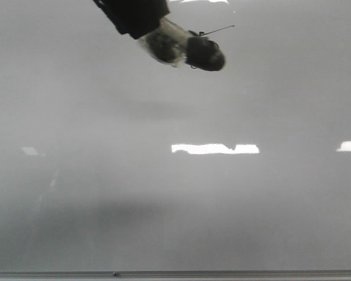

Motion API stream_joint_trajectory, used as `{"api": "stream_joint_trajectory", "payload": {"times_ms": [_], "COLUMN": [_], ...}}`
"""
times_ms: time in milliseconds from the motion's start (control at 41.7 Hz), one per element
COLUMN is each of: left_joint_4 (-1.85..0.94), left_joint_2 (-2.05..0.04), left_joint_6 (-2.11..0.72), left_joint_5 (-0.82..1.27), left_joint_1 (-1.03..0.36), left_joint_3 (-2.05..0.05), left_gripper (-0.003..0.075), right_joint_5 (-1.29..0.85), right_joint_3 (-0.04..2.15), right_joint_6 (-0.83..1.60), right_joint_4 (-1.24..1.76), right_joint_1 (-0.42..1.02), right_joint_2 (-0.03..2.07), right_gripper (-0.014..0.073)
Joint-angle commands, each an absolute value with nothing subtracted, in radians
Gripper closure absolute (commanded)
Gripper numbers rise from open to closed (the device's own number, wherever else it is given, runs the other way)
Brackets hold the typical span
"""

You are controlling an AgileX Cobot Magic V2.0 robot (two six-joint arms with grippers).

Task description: Write number 5 on whiteboard

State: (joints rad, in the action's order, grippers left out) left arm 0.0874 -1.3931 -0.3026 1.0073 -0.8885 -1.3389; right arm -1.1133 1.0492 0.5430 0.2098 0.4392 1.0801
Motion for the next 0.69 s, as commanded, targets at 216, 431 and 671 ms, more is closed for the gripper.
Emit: {"api": "stream_joint_trajectory", "payload": {"times_ms": [216,431,671], "left_joint_4": [0.266,0.249,0.217], "left_joint_2": [-1.098,-0.954,-0.997], "left_joint_6": [0.044,0.153,0.153], "left_joint_5": [0.694,0.229,-0.383], "left_joint_1": [-0.525,-0.189,-0.036], "left_joint_3": [-1.143,-0.841,-0.538], "left_gripper": [0.0681,0.0681,0.0680], "right_joint_5": [-1.064,-1.054,-1.053], "right_joint_3": [1.071,1.071,1.071], "right_joint_6": [0.496,0.494,0.490], "right_joint_4": [0.183,0.184,0.187], "right_joint_1": [0.438,0.438,0.438], "right_joint_2": [1.061,1.061,1.061], "right_gripper": [0.0086,0.0086,0.0086]}}
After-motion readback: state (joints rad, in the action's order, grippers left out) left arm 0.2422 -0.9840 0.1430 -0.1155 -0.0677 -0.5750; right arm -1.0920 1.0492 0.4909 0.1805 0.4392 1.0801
